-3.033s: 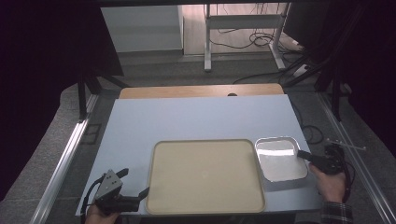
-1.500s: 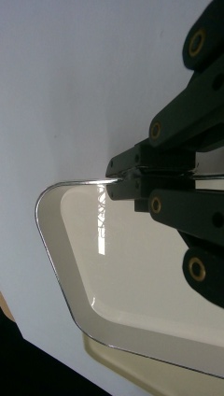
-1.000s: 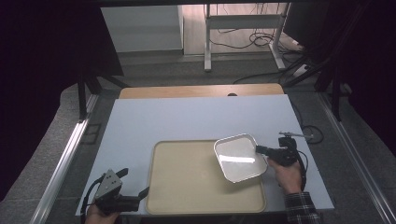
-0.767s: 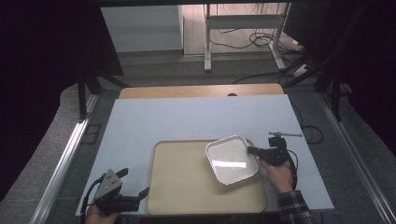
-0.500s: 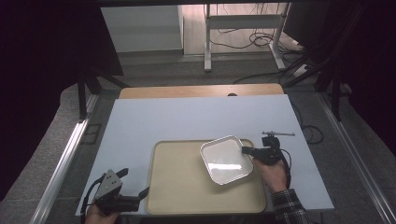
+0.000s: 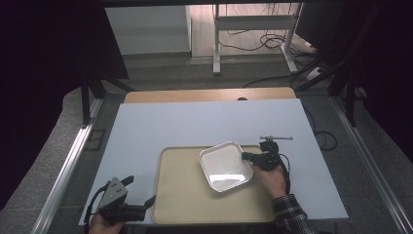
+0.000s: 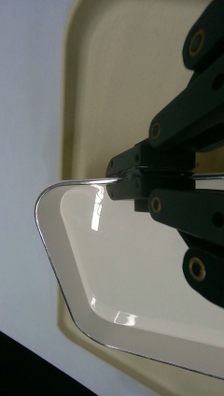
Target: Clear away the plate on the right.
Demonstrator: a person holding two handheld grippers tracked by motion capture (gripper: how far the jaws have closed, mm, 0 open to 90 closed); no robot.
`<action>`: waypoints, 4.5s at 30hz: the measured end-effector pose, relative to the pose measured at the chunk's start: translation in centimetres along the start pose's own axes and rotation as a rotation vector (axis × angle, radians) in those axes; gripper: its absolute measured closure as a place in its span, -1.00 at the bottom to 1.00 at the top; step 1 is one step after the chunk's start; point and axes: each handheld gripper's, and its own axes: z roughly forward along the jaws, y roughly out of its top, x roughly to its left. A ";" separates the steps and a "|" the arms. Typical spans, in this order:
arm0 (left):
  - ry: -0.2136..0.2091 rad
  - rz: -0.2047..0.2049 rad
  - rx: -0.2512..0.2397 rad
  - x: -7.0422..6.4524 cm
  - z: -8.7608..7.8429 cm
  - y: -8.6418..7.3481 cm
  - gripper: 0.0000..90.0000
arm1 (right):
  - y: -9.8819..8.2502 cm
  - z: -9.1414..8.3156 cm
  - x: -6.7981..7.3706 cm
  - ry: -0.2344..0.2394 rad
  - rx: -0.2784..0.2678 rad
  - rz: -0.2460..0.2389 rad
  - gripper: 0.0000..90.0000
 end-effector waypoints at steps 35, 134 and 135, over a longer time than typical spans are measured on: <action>0.000 0.007 -0.002 -0.1 0.0 0.0 -0.97 | -1.2 -1.2 2.9 0.032 -0.021 -0.328 0.80; -0.001 0.009 -0.003 -0.1 -0.1 0.0 -0.97 | -4.9 -2.7 8.0 0.137 0.020 -0.549 0.07; -0.001 0.010 -0.003 -0.1 -0.1 0.0 -0.97 | -4.9 -2.7 8.0 0.137 0.020 -0.549 0.07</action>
